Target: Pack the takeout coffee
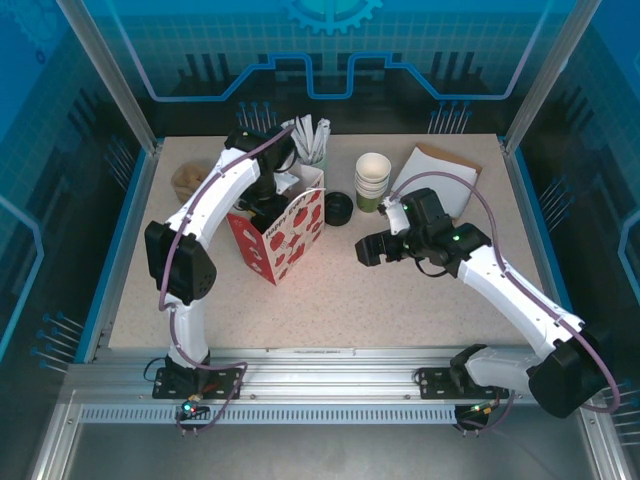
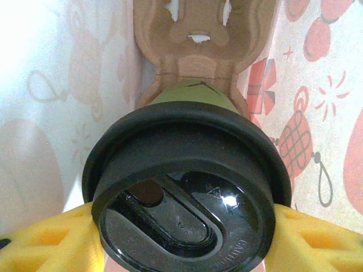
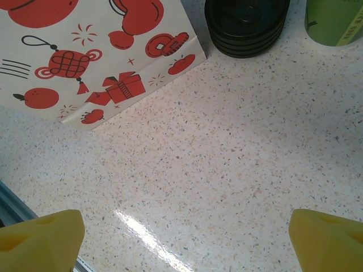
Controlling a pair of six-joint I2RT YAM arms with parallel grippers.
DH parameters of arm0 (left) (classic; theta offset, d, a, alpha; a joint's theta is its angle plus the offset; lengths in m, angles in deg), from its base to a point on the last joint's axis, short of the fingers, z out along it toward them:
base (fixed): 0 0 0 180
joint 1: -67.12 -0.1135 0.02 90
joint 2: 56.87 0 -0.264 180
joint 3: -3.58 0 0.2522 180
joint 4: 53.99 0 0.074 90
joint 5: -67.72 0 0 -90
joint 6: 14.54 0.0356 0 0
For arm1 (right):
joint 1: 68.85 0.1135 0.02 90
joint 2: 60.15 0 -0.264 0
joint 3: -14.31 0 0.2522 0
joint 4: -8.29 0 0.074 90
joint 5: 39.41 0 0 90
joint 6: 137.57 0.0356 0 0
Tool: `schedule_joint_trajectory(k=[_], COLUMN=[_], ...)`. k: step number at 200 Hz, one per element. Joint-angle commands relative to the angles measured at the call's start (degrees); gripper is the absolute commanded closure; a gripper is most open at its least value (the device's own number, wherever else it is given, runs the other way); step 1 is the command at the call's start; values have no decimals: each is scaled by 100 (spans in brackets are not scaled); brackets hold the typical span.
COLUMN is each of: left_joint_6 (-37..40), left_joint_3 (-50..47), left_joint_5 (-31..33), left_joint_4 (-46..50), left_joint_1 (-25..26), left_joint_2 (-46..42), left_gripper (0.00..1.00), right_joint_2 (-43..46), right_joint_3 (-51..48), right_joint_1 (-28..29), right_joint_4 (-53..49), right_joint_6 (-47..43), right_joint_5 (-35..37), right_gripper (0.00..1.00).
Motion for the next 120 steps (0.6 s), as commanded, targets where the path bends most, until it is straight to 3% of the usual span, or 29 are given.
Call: schedule_joint_trajectory(k=[1, 120], left_joint_6=[38, 54], left_joint_3=[-43, -80], left_joint_5=[-46, 13], left_joint_4=[171, 344], left_joint_1=[-54, -60], left_joint_2=[-265, -413], left_gripper=[56, 57], right_joint_2=[-20, -99], right_joint_3=[-22, 9], right_joint_1=[82, 81], right_joint_4=[50, 51], right_joint_6=[-89, -89], right_joint_5=[17, -18], right_gripper=[6, 6])
